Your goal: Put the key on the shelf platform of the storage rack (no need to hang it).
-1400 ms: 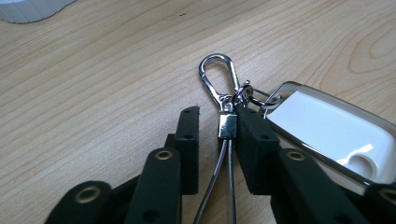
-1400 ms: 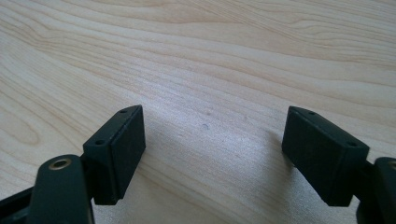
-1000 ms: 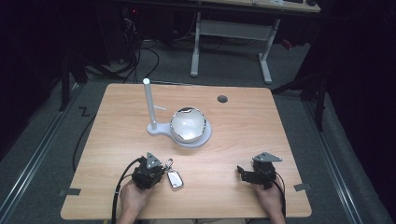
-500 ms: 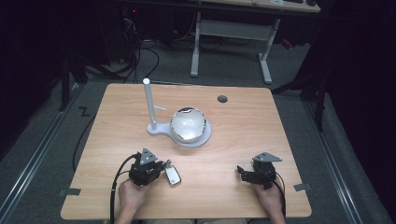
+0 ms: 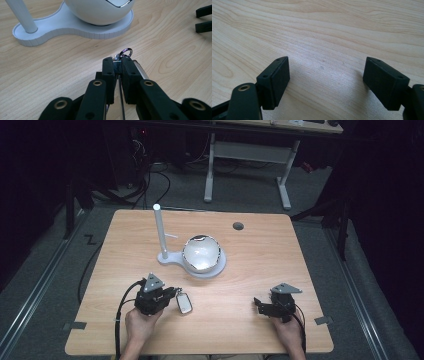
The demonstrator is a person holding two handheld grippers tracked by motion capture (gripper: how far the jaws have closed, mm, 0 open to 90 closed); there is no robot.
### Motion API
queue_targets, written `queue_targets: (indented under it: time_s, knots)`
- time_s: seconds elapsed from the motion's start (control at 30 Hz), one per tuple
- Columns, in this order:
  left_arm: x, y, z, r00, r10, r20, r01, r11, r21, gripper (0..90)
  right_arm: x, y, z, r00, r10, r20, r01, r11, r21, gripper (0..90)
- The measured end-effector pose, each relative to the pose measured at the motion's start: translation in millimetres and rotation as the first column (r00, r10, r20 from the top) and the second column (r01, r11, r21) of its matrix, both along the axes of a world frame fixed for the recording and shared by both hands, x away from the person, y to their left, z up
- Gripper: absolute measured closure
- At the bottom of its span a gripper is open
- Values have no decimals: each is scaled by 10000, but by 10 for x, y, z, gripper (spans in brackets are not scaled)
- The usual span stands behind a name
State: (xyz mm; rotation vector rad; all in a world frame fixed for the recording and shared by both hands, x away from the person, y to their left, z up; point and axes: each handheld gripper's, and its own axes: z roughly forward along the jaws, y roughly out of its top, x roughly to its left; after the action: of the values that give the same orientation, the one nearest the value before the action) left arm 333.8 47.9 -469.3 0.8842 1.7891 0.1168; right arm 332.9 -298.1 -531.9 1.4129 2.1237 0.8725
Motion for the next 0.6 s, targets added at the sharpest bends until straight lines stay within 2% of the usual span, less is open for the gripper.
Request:
queue_targets:
  time_s: [0.23,0.27,0.37,0.43,0.6]
  knots:
    - [17,55,117,9999,64,117,-60,9994,-332,820,0,0,0,10000,1,-1,-1,10000,3,218]
    - [21,68,129,9997,10,232,-4,9996,-279,820,0,0,0,10000,8,4,-8,10000,-4,218]
    - [28,74,187,9996,155,246,-143,9989,-454,820,0,0,0,10000,8,6,-8,10000,-4,218]
    - [35,83,215,9994,121,338,-107,9991,-406,820,0,0,0,10000,8,2,-8,10000,-6,218]
    - [58,93,295,9988,137,470,-109,9982,-596,820,0,0,0,10000,0,-3,0,10000,2,218]
